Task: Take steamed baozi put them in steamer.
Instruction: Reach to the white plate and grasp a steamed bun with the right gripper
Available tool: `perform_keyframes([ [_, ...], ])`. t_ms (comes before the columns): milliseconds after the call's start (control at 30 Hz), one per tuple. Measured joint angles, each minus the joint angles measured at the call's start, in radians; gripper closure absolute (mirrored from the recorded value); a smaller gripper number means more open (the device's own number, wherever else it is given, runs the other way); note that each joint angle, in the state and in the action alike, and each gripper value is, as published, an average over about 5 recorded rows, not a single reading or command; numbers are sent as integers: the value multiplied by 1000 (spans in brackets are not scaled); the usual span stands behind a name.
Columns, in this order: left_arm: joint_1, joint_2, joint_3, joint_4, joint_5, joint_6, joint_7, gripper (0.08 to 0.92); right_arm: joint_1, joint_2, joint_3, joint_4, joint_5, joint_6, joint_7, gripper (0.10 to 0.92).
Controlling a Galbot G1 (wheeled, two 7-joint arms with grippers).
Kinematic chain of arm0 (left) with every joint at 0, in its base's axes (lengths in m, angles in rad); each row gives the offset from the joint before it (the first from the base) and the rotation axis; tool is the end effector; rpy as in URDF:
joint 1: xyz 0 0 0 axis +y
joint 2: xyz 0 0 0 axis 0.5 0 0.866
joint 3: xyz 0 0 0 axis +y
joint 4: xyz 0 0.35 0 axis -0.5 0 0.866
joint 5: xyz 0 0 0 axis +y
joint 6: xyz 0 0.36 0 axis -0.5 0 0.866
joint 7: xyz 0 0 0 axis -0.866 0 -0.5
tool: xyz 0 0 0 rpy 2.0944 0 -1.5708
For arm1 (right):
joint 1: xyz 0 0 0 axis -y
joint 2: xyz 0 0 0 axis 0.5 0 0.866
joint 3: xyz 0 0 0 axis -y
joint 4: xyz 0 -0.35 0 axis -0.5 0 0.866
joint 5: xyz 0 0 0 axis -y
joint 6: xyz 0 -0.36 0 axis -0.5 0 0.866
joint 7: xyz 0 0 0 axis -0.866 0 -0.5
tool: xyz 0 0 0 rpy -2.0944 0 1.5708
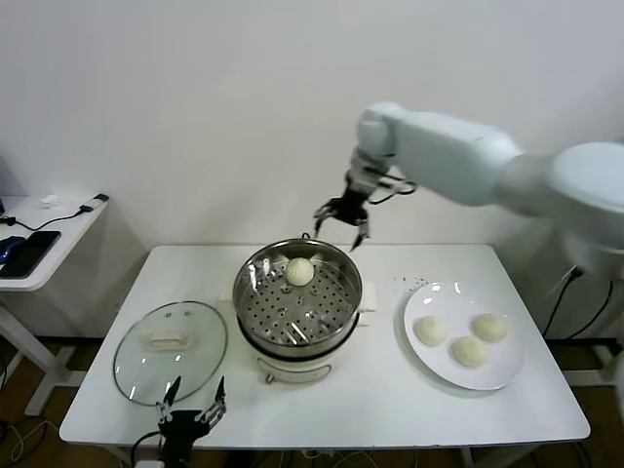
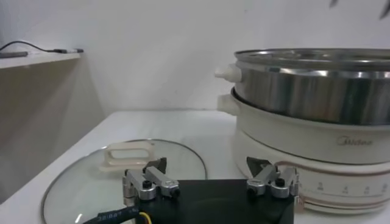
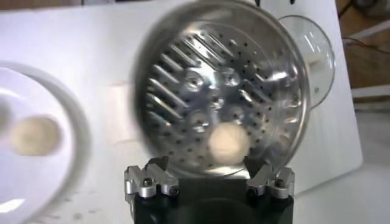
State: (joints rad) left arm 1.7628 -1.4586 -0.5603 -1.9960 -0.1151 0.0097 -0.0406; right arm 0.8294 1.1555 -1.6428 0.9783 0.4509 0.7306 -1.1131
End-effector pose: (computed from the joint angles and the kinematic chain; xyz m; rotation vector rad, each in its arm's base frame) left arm 0.1168 0.0345 -0.3651 0.0388 -2.8426 -0.0093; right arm 0.6264 0.0039 0.0221 2.1255 -0.7615 2.0356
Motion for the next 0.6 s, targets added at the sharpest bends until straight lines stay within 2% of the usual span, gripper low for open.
perform_keyframes([
  [300, -14, 0, -1, 12, -9, -1, -3, 177, 119, -266, -222, 255, 82, -431, 113, 203],
  [600, -26, -2, 0, 21, -10, 0, -2, 177, 35, -420, -231, 360, 124, -771, 189, 203],
])
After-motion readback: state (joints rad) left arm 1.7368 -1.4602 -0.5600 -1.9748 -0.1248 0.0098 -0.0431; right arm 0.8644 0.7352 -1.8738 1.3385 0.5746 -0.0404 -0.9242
